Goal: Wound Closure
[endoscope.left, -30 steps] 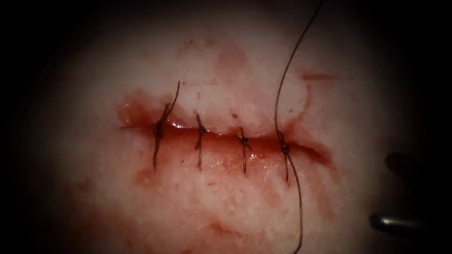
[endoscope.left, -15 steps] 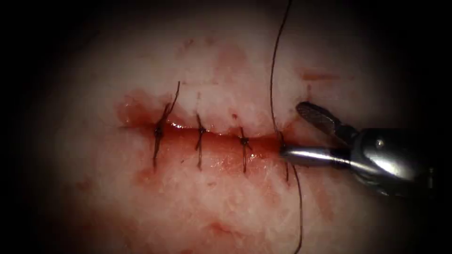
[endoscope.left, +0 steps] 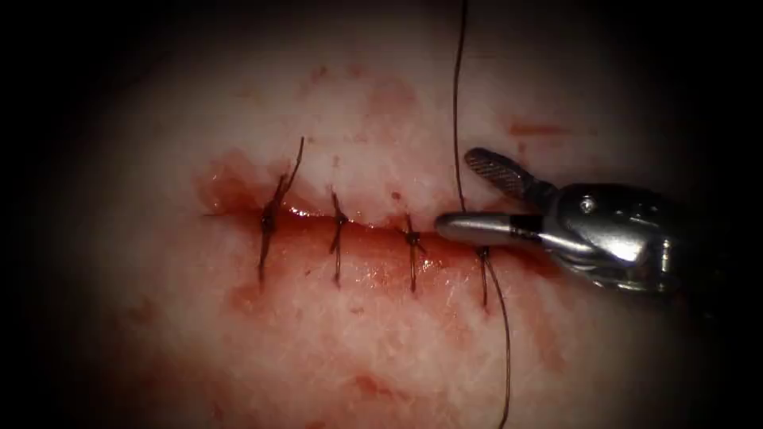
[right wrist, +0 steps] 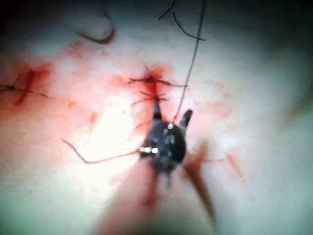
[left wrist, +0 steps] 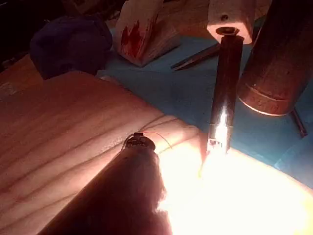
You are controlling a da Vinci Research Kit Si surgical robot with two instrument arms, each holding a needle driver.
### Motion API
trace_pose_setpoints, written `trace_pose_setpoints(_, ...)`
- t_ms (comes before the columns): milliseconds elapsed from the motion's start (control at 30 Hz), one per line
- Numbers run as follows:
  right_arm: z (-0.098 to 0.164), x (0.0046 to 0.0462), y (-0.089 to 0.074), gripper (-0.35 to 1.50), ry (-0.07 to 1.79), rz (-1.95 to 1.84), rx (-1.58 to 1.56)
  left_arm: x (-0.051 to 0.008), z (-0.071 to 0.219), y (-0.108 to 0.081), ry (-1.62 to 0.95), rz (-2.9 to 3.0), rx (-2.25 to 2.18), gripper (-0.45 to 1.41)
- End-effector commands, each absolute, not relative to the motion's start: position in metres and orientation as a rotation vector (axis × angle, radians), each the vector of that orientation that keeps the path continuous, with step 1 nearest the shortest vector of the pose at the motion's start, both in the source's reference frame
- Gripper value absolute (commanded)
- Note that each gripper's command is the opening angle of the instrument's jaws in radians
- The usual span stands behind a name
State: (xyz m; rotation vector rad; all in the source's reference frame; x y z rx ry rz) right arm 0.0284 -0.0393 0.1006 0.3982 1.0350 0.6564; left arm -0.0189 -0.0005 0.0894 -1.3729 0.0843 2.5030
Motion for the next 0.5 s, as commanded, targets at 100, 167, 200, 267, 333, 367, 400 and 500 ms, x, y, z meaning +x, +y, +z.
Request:
trace_pose_setpoints(100,0.1016,0.0305,-0.0395,1.40,1.037,0.643,0.405,-0.0197,0.0895,-0.0002,0.087,2.501,-1.387,-0.45)
trace_pose_setpoints(167,0.1022,0.0310,-0.0395,1.40,1.026,0.627,0.411,-0.0198,0.0891,-0.0003,0.083,2.499,-1.396,-0.45)
trace_pose_setpoints(200,0.1024,0.0312,-0.0395,1.40,1.027,0.625,0.411,-0.0199,0.0888,-0.0004,0.089,2.501,-1.402,-0.45)
trace_pose_setpoints(267,0.1028,0.0315,-0.0394,1.40,1.026,0.625,0.407,-0.0199,0.0885,-0.0005,0.090,2.498,-1.408,-0.45)
trace_pose_setpoints(333,0.1030,0.0317,-0.0394,1.40,1.023,0.625,0.406,-0.0200,0.0883,-0.0005,0.092,2.495,-1.412,-0.45)
trace_pose_setpoints(367,0.1030,0.0319,-0.0393,1.40,1.023,0.626,0.406,-0.0201,0.0882,-0.0005,0.096,2.499,-1.416,-0.45)
trace_pose_setpoints(400,0.1029,0.0321,-0.0393,1.40,1.023,0.626,0.408,-0.0201,0.0881,-0.0006,0.095,2.499,-1.418,-0.45)
trace_pose_setpoints(500,0.1032,0.0328,-0.0394,1.38,1.023,0.619,0.413,-0.0202,0.0878,-0.0008,0.094,2.498,-1.421,-0.45)
